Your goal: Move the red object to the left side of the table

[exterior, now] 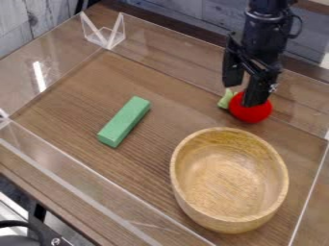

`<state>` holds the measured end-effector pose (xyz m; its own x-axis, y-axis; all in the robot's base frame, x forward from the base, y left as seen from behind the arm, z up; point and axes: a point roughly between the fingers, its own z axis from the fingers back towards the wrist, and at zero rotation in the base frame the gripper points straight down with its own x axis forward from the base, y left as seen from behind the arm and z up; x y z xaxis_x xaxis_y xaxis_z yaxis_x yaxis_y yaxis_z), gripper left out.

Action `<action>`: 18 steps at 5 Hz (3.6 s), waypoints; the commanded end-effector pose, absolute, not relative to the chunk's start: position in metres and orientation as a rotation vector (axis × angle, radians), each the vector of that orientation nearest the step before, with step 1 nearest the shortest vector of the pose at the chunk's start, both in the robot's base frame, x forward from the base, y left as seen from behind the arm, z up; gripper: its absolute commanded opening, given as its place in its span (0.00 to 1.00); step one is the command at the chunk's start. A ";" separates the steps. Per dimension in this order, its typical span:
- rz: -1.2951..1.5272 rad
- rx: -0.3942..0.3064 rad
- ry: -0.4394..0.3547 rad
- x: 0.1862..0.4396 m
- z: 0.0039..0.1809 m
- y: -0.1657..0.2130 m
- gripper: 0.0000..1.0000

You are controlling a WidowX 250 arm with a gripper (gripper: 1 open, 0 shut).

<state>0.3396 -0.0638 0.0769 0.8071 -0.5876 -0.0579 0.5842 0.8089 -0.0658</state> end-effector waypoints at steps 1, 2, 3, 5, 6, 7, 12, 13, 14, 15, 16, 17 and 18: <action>-0.679 -0.033 -0.008 0.336 0.084 -0.076 1.00; -0.696 -0.023 -0.013 0.333 0.069 -0.082 1.00; -0.724 0.025 -0.041 0.333 0.094 -0.082 1.00; -0.693 0.059 -0.101 0.332 0.115 -0.083 1.00; -0.670 0.028 -0.090 0.329 0.100 -0.084 1.00; -0.680 0.024 -0.082 0.333 0.092 -0.085 0.00; -0.538 0.084 -0.206 0.322 0.149 -0.046 1.00; -0.573 0.056 -0.211 0.323 0.125 -0.063 1.00; -0.567 0.045 -0.201 0.323 0.106 -0.073 1.00; -0.614 0.026 -0.182 0.317 0.079 -0.064 1.00; -0.640 0.032 -0.188 0.311 0.073 -0.049 0.00; -0.643 0.038 -0.197 0.303 0.079 -0.044 0.00; -0.646 0.032 -0.203 0.290 0.087 -0.040 0.00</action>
